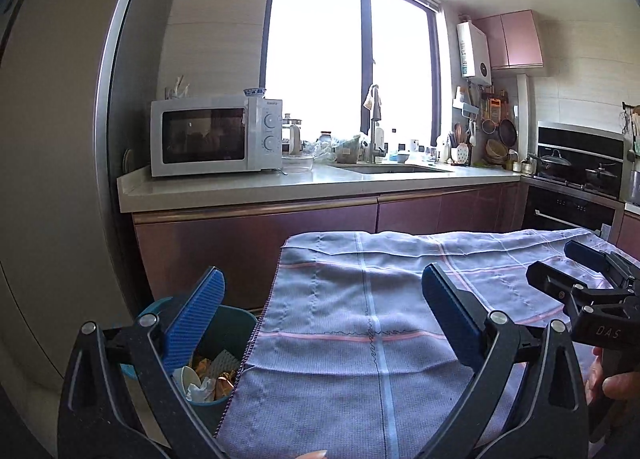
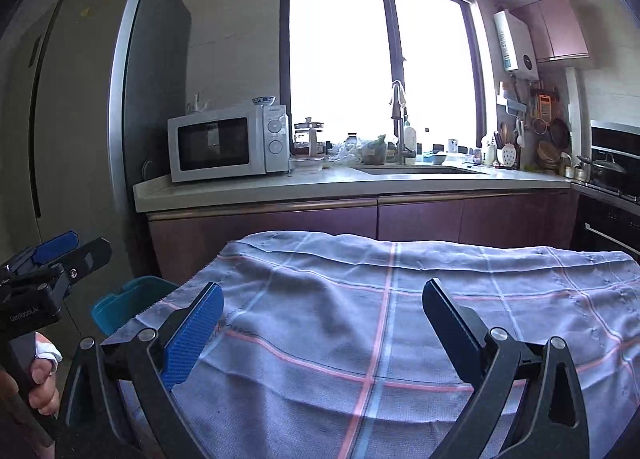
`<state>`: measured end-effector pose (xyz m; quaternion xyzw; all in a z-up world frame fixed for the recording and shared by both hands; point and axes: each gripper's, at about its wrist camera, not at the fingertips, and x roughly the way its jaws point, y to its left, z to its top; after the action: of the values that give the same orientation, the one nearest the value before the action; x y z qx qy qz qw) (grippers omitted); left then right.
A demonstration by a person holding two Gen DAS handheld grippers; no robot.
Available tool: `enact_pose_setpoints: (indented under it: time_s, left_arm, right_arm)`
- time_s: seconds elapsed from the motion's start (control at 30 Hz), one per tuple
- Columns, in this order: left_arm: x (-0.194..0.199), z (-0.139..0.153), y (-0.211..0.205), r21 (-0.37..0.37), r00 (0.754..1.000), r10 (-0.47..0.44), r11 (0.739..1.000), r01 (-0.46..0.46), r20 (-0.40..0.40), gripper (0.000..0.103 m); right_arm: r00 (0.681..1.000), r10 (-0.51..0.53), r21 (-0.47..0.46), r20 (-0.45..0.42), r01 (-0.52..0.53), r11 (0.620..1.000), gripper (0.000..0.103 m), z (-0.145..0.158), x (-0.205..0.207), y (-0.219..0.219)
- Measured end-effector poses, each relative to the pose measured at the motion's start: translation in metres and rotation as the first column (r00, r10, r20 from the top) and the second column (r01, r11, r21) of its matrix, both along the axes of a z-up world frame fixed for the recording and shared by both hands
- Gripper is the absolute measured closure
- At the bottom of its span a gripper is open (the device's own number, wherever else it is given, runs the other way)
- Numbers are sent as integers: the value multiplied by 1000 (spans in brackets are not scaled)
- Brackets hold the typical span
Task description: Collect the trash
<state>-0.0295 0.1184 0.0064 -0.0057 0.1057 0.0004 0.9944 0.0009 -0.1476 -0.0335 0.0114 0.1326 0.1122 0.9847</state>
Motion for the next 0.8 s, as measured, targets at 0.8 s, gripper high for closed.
enact_pose_setpoints:
  time_s: [0.8]
  left_arm:
    - [10, -4, -26, 26, 1000, 15, 1000, -15, 8, 6]
  right_arm:
    - [996, -82, 9, 41, 81, 997, 7, 0, -10, -22]
